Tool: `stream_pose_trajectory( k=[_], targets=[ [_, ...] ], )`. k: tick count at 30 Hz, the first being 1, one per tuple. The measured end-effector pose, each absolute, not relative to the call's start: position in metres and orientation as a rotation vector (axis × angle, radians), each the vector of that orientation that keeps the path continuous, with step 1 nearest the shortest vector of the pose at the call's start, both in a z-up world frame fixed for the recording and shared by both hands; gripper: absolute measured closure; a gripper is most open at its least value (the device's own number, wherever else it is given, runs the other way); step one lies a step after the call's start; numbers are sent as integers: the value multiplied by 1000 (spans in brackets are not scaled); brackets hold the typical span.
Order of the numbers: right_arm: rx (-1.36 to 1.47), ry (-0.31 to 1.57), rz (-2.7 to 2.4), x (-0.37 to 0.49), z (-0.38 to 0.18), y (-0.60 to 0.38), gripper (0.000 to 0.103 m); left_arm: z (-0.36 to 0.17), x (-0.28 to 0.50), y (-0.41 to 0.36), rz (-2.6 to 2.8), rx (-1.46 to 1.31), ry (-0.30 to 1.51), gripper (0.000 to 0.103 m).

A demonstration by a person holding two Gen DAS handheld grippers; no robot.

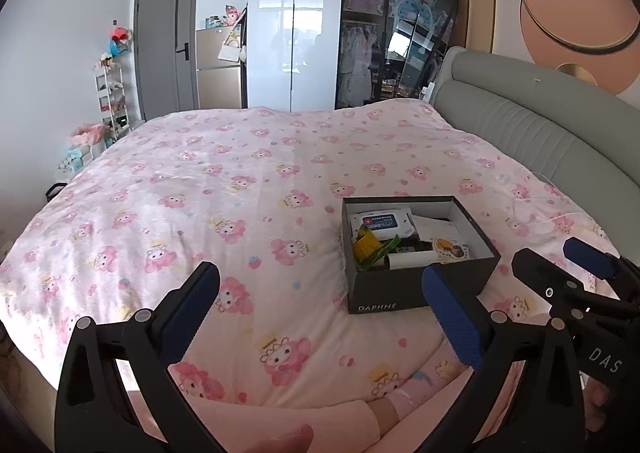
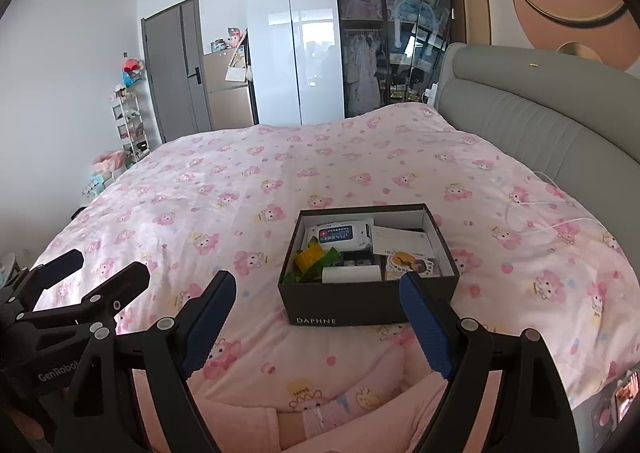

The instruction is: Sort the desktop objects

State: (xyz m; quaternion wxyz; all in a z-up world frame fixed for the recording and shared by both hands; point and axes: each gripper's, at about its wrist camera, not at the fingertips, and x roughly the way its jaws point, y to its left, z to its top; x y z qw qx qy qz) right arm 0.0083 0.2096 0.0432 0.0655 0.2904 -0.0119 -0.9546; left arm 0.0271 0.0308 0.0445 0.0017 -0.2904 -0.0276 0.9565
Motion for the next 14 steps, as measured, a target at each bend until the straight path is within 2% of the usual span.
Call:
stream_pose_trajectory(
  k=[14],
  targets=[
    [899, -32, -2849, 16, 33, 201, 20, 32, 29, 26, 3015, -949, -100, 1]
  ],
)
